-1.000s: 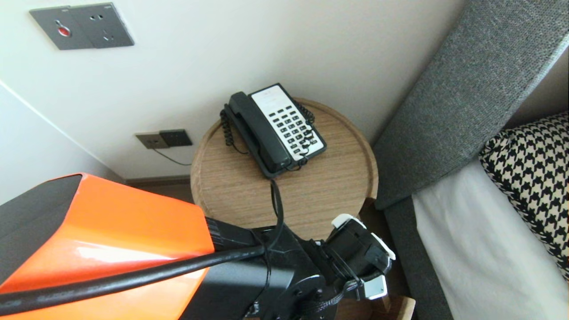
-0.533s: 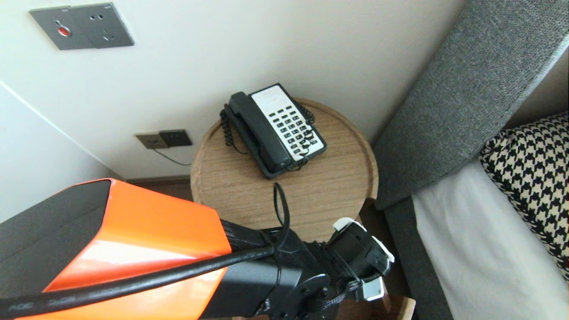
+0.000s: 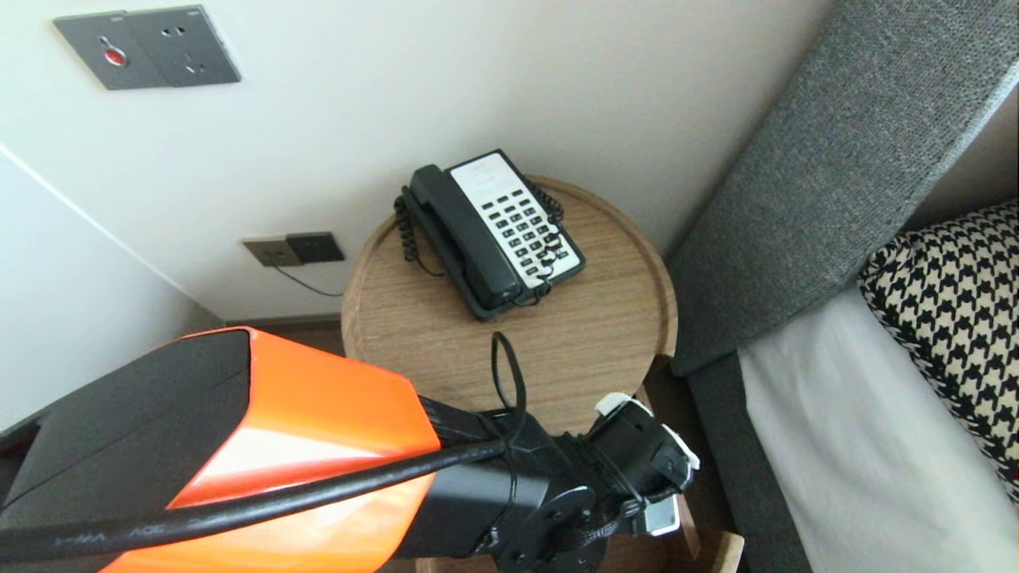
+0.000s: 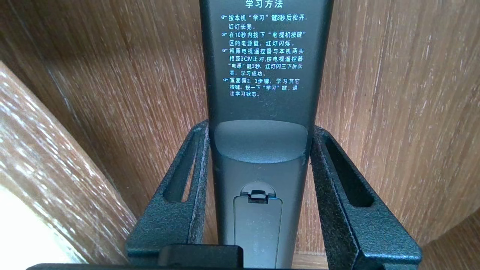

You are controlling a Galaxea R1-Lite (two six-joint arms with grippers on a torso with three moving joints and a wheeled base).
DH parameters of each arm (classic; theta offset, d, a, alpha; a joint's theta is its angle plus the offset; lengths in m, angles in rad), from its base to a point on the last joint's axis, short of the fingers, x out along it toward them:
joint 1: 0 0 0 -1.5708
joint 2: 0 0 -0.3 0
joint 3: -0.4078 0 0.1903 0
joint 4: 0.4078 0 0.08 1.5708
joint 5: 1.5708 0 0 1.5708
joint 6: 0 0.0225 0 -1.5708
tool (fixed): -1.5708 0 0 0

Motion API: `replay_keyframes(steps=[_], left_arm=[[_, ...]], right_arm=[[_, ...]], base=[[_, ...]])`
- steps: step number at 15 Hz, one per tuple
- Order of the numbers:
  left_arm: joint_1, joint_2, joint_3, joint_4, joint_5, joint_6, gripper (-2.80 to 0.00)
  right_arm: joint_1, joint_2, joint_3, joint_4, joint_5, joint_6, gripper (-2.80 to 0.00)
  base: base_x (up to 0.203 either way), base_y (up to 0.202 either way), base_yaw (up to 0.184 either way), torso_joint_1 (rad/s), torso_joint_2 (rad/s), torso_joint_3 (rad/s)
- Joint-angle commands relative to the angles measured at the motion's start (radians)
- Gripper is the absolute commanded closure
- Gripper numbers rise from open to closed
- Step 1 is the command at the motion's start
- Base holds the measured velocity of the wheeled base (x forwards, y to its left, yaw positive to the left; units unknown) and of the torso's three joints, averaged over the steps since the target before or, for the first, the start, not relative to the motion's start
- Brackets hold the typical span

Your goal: Put the remote controls on the table in the drawer one by one

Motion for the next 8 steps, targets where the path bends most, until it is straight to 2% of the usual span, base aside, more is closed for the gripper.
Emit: replay_keyframes(steps=[1, 8], left_arm=[[0.001, 0.023, -0.015, 0.004, 0.002, 0.006, 0.0], [0.001, 0.026, -0.036, 0.022, -0.006, 0.007, 0.0]], right_arm=[[0.0, -0.007, 0.0, 0.0, 0.0, 0.0, 0.0], [0.0, -0.007, 0.0, 0.0, 0.0, 0.0, 0.0]], base=[[0.0, 0.0, 0.0, 0.0, 0.0, 0.0], [0.0, 0.0, 0.0, 0.0, 0.0, 0.0]])
